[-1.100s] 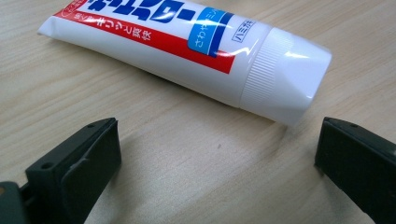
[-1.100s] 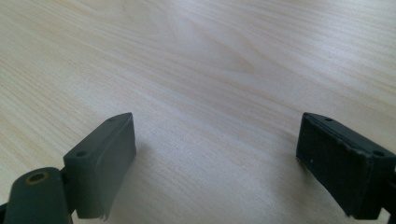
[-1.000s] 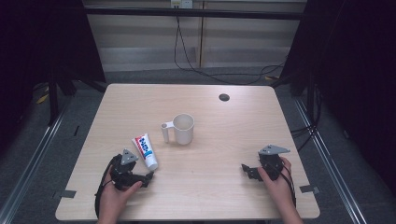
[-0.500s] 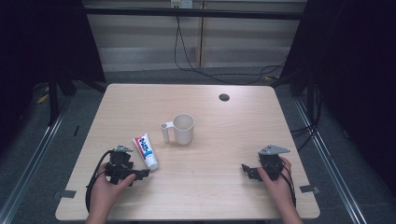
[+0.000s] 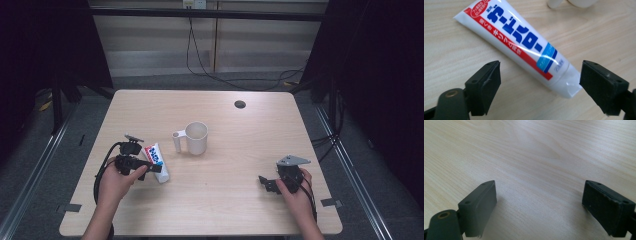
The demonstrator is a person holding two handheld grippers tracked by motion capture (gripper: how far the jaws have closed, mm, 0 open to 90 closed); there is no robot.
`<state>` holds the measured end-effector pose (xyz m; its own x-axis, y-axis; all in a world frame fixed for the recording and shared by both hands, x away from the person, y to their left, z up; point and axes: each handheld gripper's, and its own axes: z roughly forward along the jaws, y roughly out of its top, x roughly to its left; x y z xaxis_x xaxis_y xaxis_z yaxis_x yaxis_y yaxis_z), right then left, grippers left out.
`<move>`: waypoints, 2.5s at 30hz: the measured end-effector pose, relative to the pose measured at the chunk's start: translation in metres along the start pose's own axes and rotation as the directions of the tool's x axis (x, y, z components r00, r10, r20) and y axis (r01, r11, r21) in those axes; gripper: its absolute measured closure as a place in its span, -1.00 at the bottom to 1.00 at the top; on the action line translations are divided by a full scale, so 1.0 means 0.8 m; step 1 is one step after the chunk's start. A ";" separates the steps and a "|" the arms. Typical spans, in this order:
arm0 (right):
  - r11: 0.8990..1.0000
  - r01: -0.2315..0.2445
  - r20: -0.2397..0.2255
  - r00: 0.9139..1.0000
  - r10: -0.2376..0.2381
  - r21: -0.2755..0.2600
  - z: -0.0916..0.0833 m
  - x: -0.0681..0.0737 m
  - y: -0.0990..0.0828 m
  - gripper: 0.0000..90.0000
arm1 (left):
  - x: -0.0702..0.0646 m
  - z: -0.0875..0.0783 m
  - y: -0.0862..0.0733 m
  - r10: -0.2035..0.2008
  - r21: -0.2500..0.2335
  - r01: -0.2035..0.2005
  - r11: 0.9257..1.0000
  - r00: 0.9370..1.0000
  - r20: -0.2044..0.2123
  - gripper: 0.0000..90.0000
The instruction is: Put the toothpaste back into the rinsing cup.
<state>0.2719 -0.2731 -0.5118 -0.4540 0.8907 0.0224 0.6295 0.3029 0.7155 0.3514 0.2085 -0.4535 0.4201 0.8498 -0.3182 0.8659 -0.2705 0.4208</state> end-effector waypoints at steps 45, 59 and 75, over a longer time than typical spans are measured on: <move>1.000 0.002 -0.004 1.000 -0.002 0.000 0.000 0.001 0.000 -0.73 | -0.009 0.058 0.059 -0.209 0.151 0.251 0.956 0.945 -0.251 -0.39; 1.000 0.005 -0.005 1.000 -0.005 -0.001 0.000 0.000 0.000 -0.73 | -0.015 0.055 0.063 -0.195 0.180 0.241 0.954 0.952 -0.238 0.28; 1.000 0.007 -0.011 1.000 -0.007 -0.001 0.000 0.000 0.000 -0.73 | -0.008 0.029 0.056 -0.131 0.097 0.147 0.984 0.979 -0.156 0.42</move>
<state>0.2717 -0.2730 -0.5118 -0.4653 0.8848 0.0254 0.6257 0.3085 0.7165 0.3937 0.1808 -0.4525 0.2554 0.9380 -0.2344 0.9405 -0.1849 0.2850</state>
